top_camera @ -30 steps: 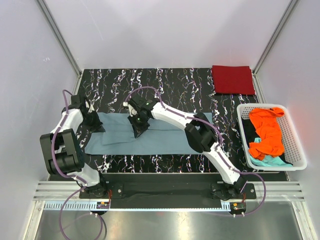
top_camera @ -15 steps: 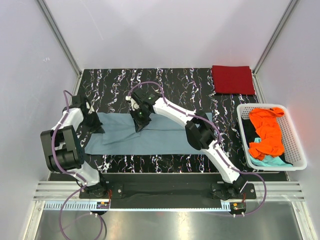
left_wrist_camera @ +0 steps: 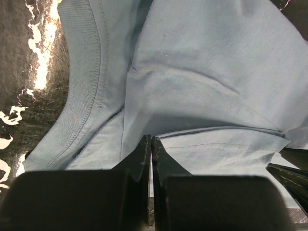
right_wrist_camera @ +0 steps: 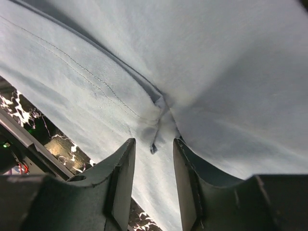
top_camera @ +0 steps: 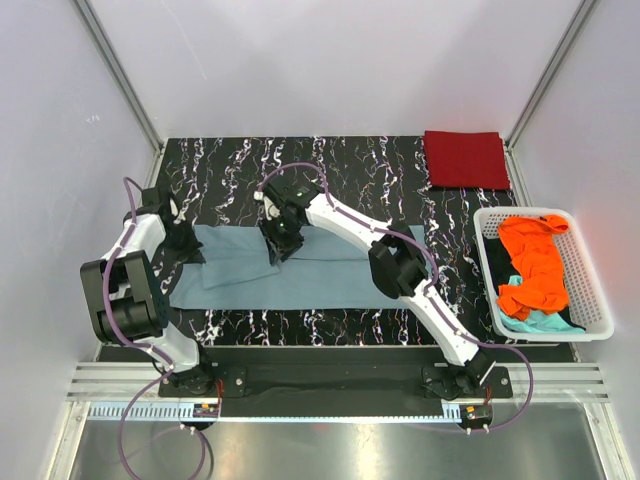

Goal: Fold and stack the t-shirts
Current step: Fold the tshirt

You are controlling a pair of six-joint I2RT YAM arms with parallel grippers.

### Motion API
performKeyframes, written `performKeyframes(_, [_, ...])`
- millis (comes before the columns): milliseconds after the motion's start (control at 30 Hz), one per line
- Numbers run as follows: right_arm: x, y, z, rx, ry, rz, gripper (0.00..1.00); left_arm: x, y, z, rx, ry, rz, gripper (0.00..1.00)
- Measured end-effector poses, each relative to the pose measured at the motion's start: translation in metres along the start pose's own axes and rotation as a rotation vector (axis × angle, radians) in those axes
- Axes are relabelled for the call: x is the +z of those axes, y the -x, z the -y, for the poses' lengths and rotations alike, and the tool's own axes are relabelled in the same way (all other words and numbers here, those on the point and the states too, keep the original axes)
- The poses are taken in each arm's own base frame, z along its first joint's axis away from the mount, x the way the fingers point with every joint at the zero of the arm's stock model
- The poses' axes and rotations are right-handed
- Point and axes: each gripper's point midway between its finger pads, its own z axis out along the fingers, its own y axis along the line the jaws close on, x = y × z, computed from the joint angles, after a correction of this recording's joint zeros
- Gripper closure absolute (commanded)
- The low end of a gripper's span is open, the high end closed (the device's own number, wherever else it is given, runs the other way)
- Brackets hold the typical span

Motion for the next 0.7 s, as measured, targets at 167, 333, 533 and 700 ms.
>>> performKeyframes(167, [-0.005,0.002,0.007,0.031,-0.009,0.000,0.56,0.001,0.001,0.000,-0.005,0.004,0.001,1.00])
performKeyframes(333, [-0.006,0.000,0.003,0.059,0.014,-0.014,0.59,0.001,0.005,-0.001,-0.004,0.009,0.019,1.00])
performKeyframes(533, [-0.007,-0.003,-0.008,0.083,0.063,-0.032,0.68,0.002,0.015,0.003,-0.010,-0.005,0.061,1.00])
performKeyframes(700, [-0.014,0.001,-0.024,0.104,0.118,-0.029,0.73,0.002,0.019,0.003,-0.019,-0.006,0.078,0.73])
